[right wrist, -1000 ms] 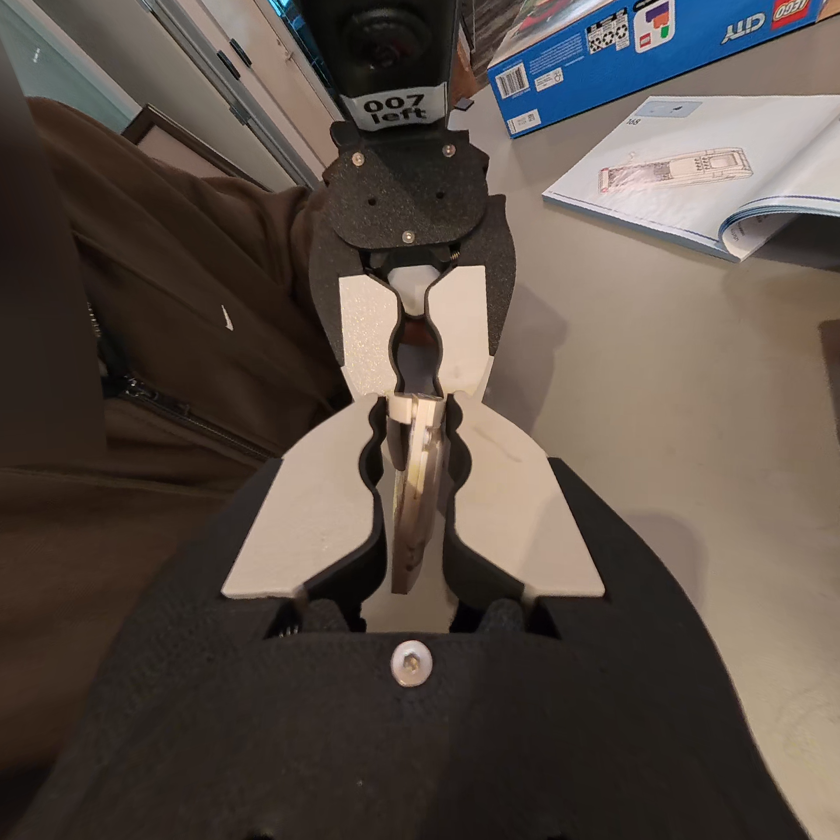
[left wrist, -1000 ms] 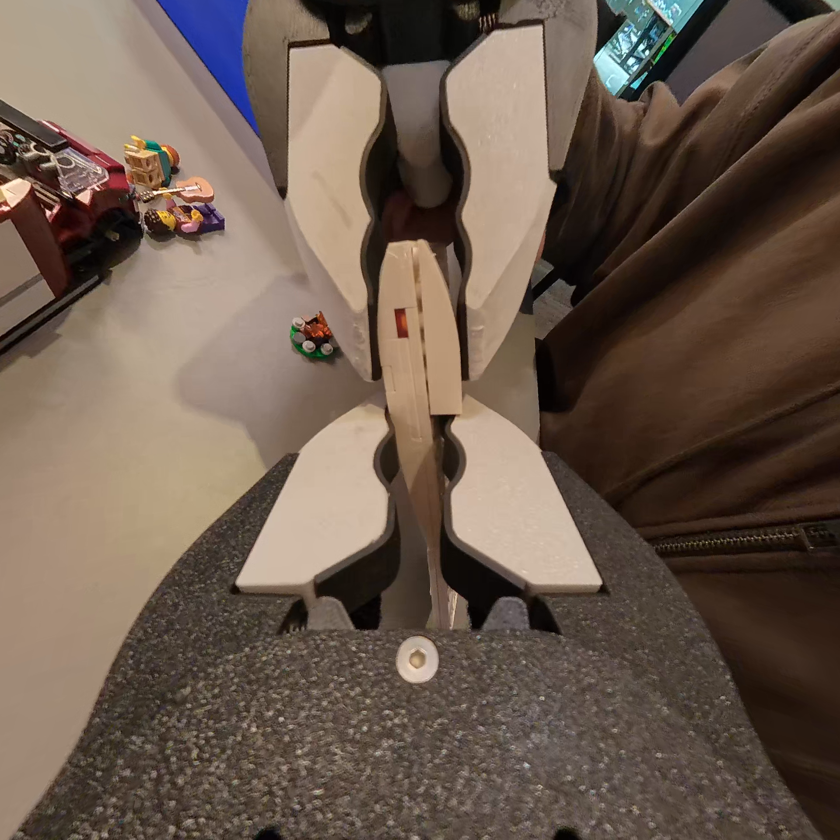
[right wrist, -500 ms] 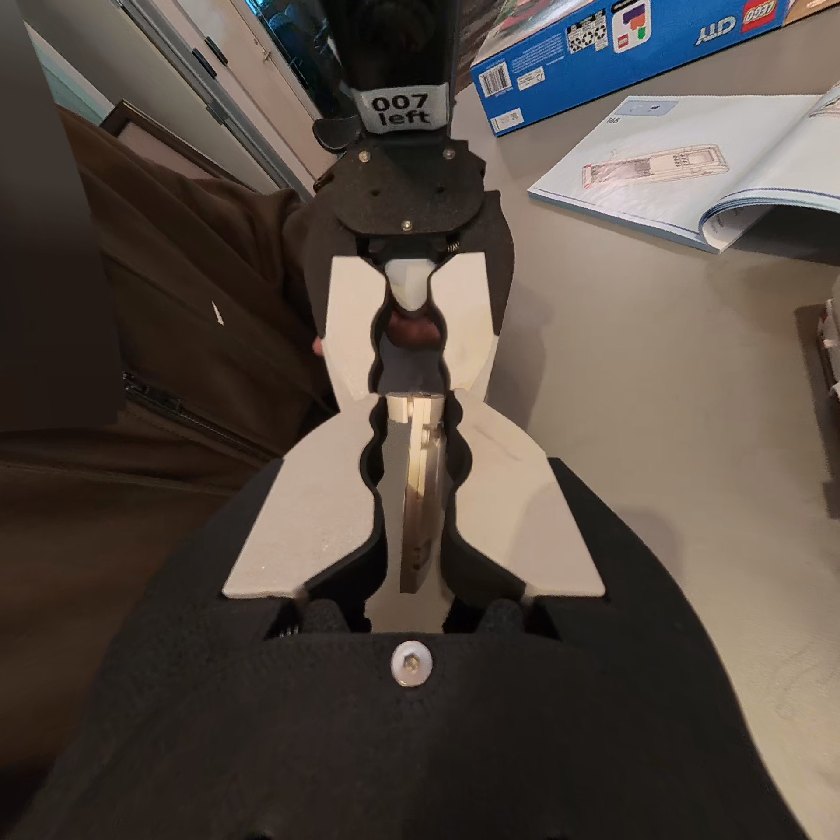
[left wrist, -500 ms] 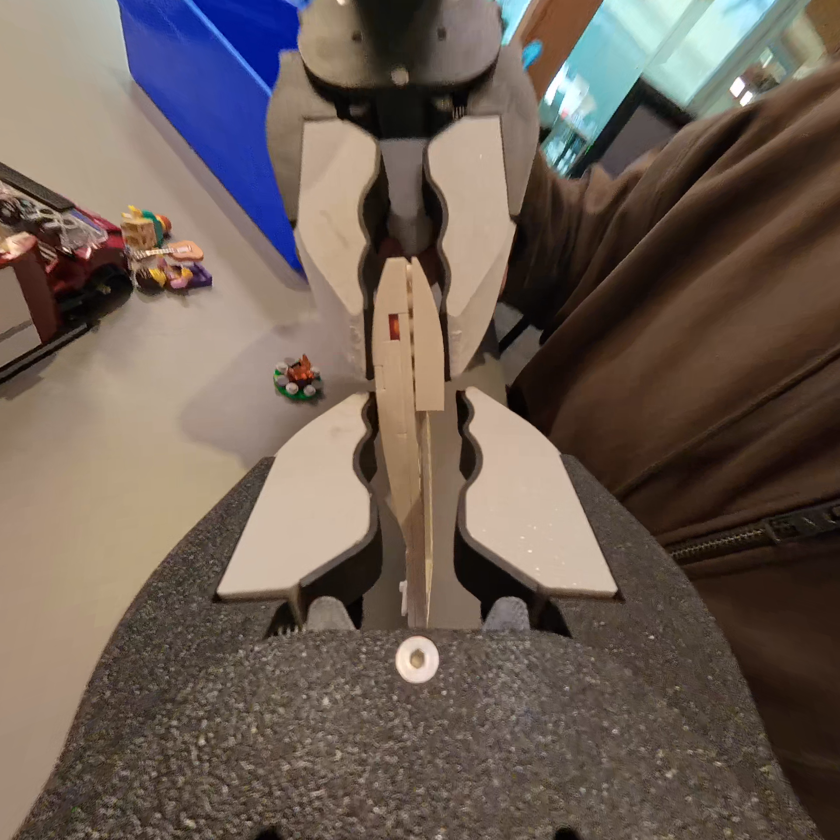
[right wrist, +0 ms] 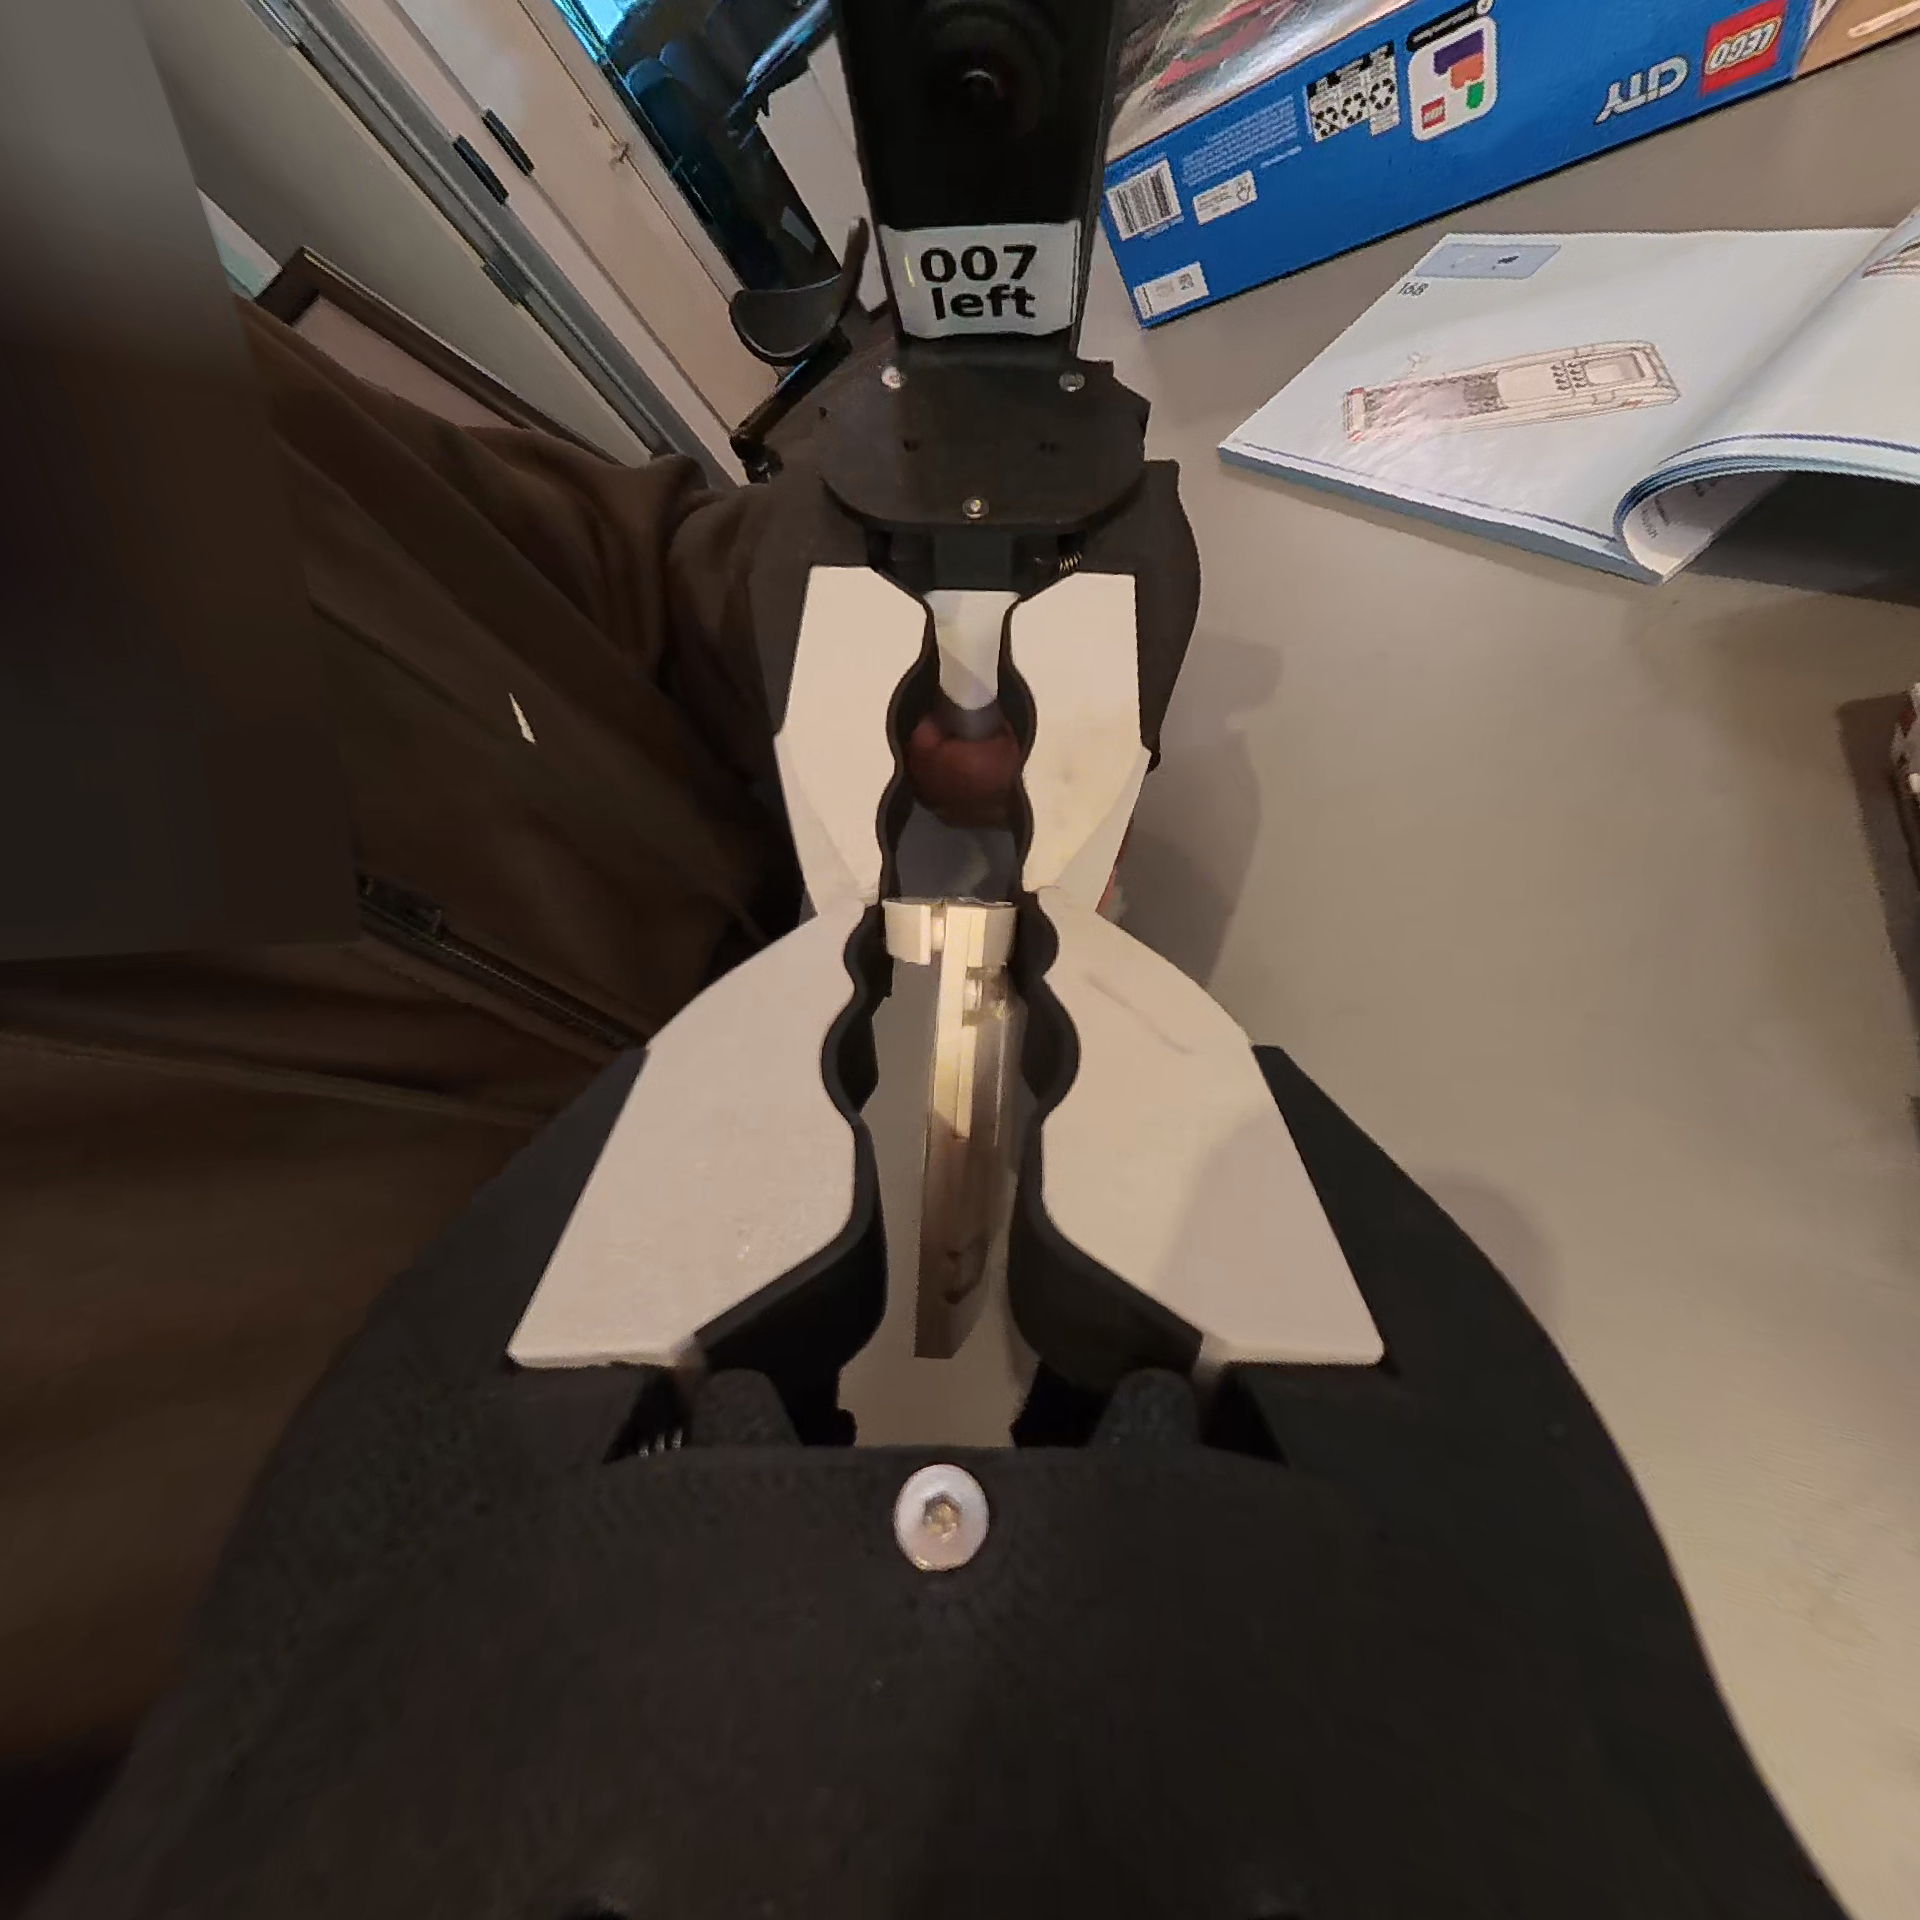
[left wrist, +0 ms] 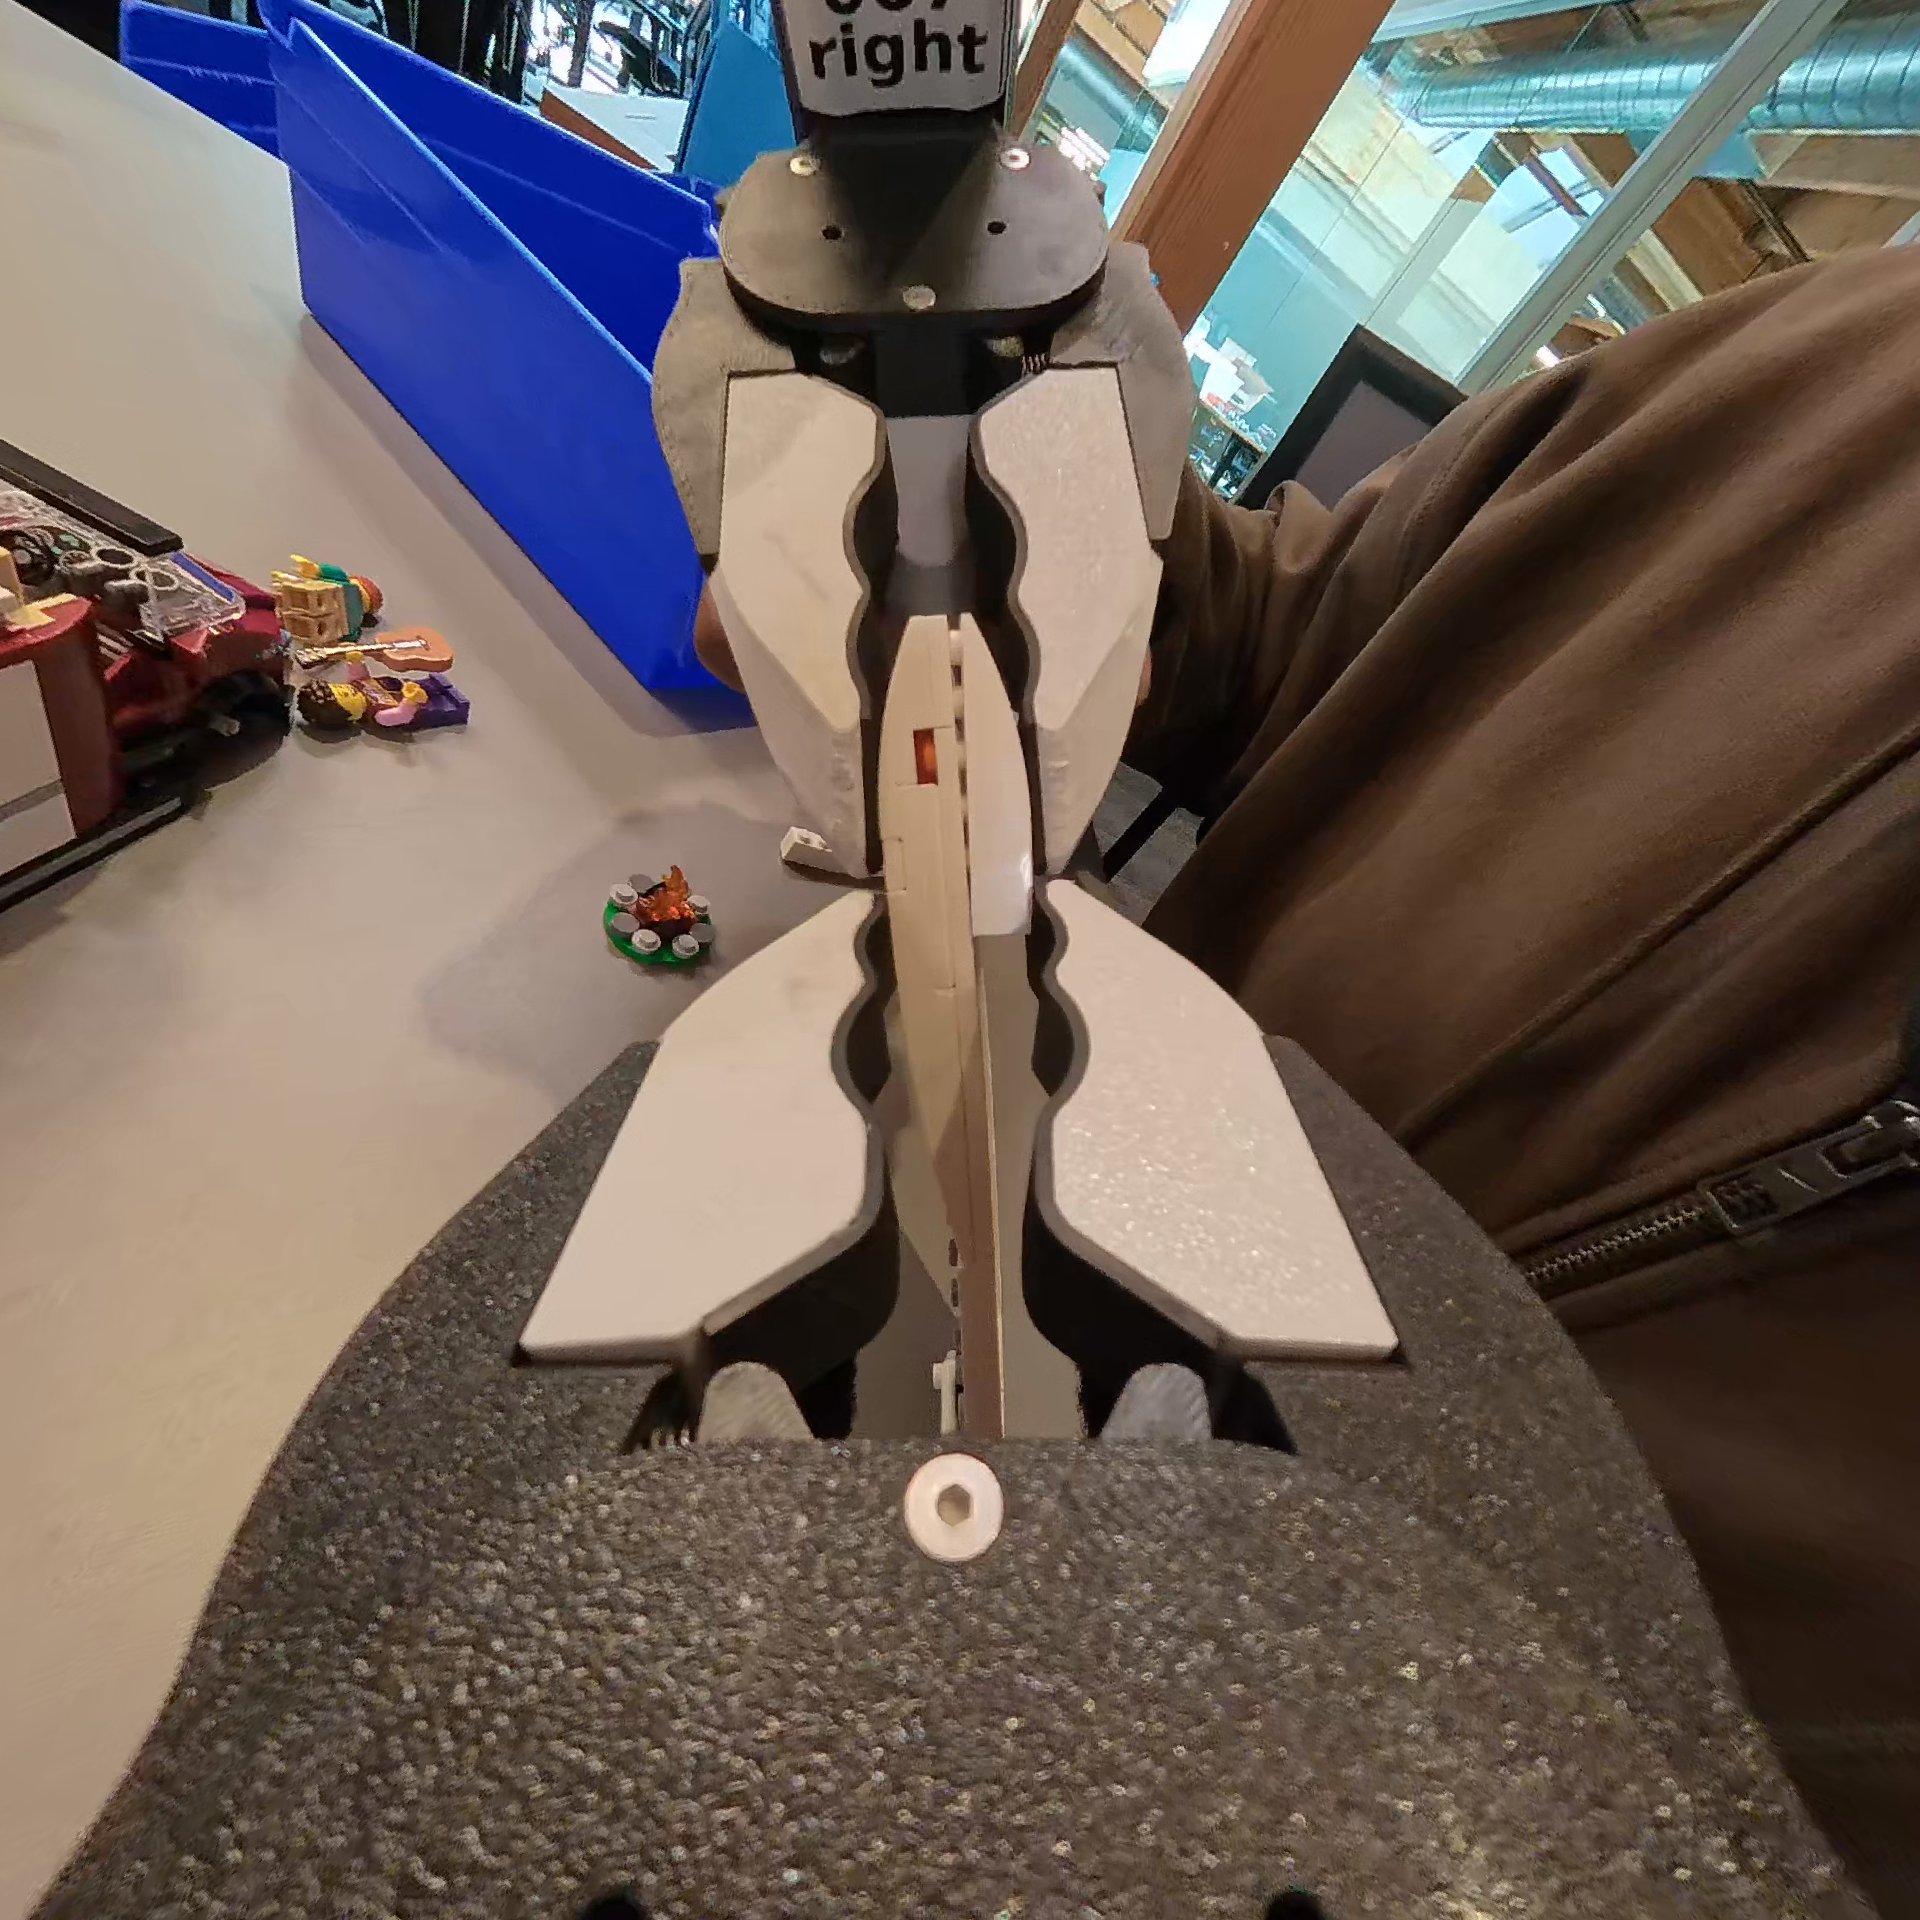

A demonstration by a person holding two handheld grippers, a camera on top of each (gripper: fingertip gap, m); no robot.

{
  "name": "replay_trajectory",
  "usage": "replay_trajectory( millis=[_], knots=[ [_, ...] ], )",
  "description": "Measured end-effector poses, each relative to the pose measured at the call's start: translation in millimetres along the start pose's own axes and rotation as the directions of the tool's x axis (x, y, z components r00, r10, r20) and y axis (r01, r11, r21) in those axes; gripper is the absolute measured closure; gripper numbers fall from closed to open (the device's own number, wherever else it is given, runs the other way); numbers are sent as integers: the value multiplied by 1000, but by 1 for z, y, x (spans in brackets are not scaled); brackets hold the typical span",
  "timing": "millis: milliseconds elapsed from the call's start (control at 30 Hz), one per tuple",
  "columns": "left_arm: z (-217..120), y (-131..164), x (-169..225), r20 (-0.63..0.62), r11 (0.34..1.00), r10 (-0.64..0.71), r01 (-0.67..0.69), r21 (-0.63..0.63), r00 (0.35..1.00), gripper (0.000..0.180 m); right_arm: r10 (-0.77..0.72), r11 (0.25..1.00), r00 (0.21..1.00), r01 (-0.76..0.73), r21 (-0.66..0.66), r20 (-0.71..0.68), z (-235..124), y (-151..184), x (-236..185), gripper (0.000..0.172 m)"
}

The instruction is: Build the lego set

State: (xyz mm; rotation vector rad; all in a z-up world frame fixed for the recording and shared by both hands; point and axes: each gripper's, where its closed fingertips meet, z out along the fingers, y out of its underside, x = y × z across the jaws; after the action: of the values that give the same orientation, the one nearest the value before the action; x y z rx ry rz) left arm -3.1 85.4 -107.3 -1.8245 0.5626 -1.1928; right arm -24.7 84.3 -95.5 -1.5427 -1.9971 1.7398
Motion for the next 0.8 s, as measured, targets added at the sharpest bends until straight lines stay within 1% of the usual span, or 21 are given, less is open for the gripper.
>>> replay_trajectory(
  millis=[100, 200, 233, 333, 433, 467, 500, 667, 800],
  knots=[
    [2, 1, 1, -6, 1000, -16, 16, -17, 1000, 156, 13, 1000, 1000, -13, -5, 5, -1, 2, -1, 147],
    [4, 7, 1, -5, 998, -26, 25, -50, 1000, 156, 1, 999, 1000, -2, -48, -7, 0, 9, -1, 147],
    [4, 9, 1, 0, 998, -23, 23, -58, 1000, 156, -7, 998, 1000, 5, -58, -22, 0, 10, 0, 147],
    [2, 12, 0, 20, 996, -8, 10, -90, 1000, 156, -35, 997, 997, 31, -65, -71, -3, 9, 3, 141],
    [1, 13, 0, 38, 993, 17, -12, -120, 999, 156, -45, 997, 997, 40, -70, -68, -3, 8, 2, 142],
    [0, 13, 0, 46, 992, 24, -18, -127, 999, 156, -51, 996, 997, 46, -72, -62, -1, 9, 0, 145],
    [0, 14, 0, 49, 991, 28, -21, -135, 998, 156, -55, 996, 997, 51, -73, -57, -1, 9, -1, 148],
    [-1, 11, 3, 56, 990, 40, -32, -140, 998, 156, -40, 999, 998, 40, -21, -39, -1, 5, -4, 148],
    [0, 11, 3, 56, 988, 52, -43, -149, 997, 156, -45, 999, 998, 44, -20, -39, -2, 6, -5, 148]
  ],
)
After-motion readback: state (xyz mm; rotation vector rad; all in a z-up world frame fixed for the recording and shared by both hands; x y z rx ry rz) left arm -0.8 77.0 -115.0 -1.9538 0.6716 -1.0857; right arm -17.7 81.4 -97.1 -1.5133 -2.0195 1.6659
